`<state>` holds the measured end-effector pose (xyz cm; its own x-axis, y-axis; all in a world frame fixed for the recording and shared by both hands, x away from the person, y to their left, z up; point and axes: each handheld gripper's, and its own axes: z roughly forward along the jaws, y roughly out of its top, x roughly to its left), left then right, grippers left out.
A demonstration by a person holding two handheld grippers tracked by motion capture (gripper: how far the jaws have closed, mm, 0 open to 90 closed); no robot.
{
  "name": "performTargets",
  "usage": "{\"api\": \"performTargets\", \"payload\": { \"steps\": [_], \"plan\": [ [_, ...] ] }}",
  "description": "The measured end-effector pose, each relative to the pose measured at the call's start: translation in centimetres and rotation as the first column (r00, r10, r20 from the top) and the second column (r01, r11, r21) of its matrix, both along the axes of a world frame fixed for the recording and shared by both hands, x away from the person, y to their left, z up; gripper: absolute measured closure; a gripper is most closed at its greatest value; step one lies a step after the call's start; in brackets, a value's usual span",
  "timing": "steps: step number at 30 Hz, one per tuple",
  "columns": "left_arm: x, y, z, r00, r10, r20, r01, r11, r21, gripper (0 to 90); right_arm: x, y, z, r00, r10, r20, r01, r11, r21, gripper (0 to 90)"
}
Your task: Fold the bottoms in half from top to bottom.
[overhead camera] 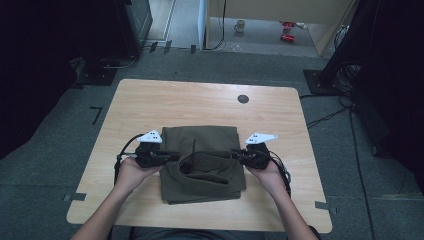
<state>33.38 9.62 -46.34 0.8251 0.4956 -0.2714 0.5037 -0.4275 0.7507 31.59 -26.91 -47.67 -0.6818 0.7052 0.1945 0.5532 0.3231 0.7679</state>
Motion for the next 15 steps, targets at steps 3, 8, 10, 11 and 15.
{"api": "performTargets", "payload": {
  "steps": [3, 8, 10, 11, 15],
  "plan": [
    [-0.5, 0.1, 0.0, 1.0000, -0.005, -0.003, 0.005, 1.0000, 0.000, 82.0, -0.4, 0.0, 0.1, 1.0000, 0.007, 0.005, -0.007, 1.000, -0.004, 78.8],
    [-1.6, 0.1, 0.1, 0.9999, -0.011, 0.009, 0.011, 0.9998, 0.018, 80.2, -1.3, 0.1, 0.4, 0.9996, 0.018, 0.021, -0.018, 1.000, -0.007, 76.3],
    [-2.0, -0.1, 0.3, 0.9996, -0.008, 0.026, 0.007, 0.9997, 0.024, 77.7, -1.6, 0.1, 0.4, 0.9993, 0.025, 0.027, -0.025, 1.000, -0.002, 74.1],
    [-2.1, -0.2, 0.4, 0.9993, -0.001, 0.036, 0.000, 0.9996, 0.027, 74.4, -1.8, 0.2, 0.4, 0.9991, 0.029, 0.031, -0.029, 1.000, -0.004, 72.3],
    [-2.5, -0.6, 0.7, 0.9973, 0.003, 0.074, -0.005, 0.9993, 0.038, 70.0, -2.2, 0.6, 0.0, 0.9973, 0.037, 0.064, -0.036, 0.999, -0.013, 63.0]
  ]
}}
